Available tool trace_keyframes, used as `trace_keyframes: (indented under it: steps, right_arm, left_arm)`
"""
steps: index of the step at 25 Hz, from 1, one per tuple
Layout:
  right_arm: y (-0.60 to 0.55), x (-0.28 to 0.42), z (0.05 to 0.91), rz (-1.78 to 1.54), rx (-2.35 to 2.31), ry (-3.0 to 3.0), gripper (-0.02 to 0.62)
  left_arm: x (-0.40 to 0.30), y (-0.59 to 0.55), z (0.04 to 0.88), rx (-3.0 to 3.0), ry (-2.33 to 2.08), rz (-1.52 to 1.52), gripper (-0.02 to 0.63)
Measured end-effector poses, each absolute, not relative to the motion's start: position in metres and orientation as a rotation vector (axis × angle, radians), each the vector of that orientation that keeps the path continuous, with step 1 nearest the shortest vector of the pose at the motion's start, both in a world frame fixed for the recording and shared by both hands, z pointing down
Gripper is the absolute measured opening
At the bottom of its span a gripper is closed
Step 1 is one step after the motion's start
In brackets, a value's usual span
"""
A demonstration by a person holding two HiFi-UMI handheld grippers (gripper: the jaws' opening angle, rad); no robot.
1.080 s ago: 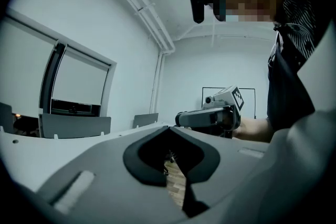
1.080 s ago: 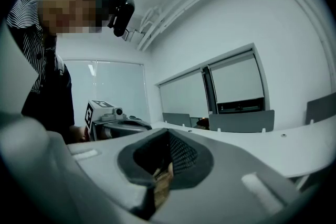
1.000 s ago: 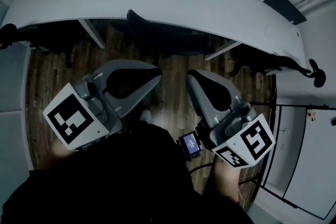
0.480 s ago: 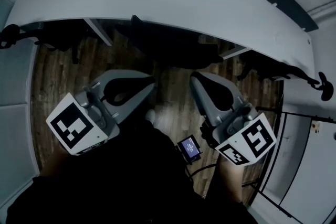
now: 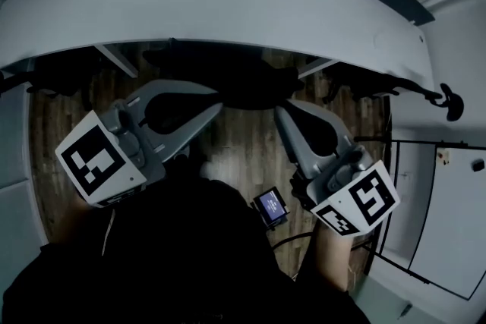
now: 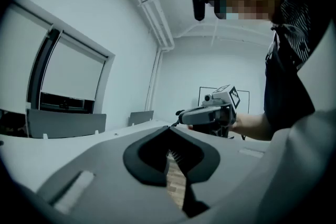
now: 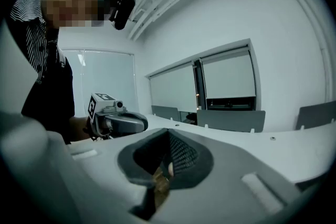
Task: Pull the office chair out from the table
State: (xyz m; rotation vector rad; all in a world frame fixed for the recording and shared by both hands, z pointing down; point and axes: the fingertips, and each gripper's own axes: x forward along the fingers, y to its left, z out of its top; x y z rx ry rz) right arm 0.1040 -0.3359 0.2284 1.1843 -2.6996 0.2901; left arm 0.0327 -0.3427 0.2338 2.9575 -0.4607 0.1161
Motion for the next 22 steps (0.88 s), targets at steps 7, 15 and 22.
trace_keyframes:
  steps: [7,15,22]
  right_arm:
    - [-0.345,0.099,0.225,0.268,1.238,-2.654,0.002]
    - [-0.353,0.088,0.225,0.162,1.339,-2.58,0.002]
    - [-0.361,0.092,0.232,0.136,1.261,-2.568,0.002]
  left_arm:
    - [0.035,-0.351,0.228,3.022,-0.351,0.121,0.003]
    - [0.026,-0.357,0.24,3.073,-0.231,0.161,0.004]
    - [0.04,-0.363,0.233,3.128,-0.163,0.201,0.003]
